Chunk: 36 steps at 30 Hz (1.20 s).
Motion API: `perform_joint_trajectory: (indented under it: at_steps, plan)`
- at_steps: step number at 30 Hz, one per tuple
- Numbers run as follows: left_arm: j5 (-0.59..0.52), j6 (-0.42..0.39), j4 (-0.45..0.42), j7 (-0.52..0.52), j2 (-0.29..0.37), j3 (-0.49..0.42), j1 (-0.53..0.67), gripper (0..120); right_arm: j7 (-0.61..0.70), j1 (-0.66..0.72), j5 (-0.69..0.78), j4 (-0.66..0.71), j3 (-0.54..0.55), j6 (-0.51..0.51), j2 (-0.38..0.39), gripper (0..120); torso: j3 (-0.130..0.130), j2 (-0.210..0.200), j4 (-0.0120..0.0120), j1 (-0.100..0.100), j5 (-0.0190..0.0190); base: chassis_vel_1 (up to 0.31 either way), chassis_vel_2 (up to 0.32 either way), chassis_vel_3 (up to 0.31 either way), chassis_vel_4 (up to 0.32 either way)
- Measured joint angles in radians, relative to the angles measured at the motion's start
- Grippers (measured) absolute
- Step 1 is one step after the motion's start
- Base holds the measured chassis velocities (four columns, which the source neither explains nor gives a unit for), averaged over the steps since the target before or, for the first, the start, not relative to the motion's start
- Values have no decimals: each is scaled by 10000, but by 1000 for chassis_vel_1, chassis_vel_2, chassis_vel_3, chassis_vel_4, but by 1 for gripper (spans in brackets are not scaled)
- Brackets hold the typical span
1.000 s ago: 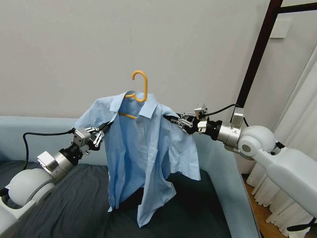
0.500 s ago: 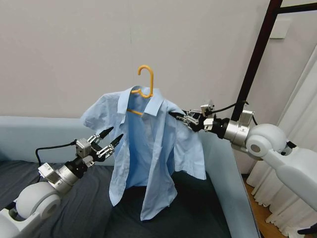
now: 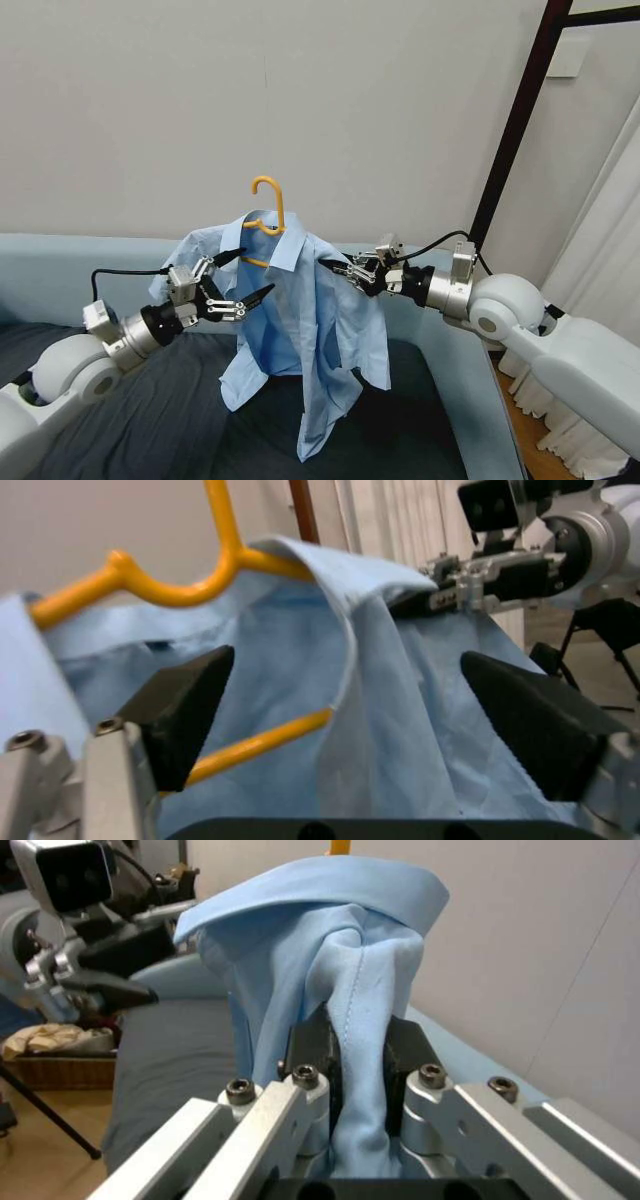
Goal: Pick up the clothes from the sofa and hang them on the clothes hanger.
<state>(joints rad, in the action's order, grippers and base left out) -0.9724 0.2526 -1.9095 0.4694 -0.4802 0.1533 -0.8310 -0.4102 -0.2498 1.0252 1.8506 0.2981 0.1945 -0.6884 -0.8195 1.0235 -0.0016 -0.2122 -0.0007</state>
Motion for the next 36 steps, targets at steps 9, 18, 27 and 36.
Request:
perform_joint_trajectory:
  at_steps: [9,18,27,36]
  plan:
    - [45,-32,387,86,-368,-1210,845,55,-187,-3,26,-34,-184,-22,104,8,0,-1,4,0,0,0,0,0,0]
    - [6,78,698,-75,-622,-1739,1489,19,-415,44,21,-220,-229,-57,35,8,-1,0,4,0,1,0,0,0,0]
    - [40,160,786,-414,-539,-1638,1666,0,-475,58,-53,-303,-376,-89,45,8,0,0,4,0,0,0,0,0,0]
    - [46,219,737,-729,-468,-1522,1835,0,-858,-78,-56,-249,-468,-175,180,8,0,0,3,0,1,0,0,0,0]
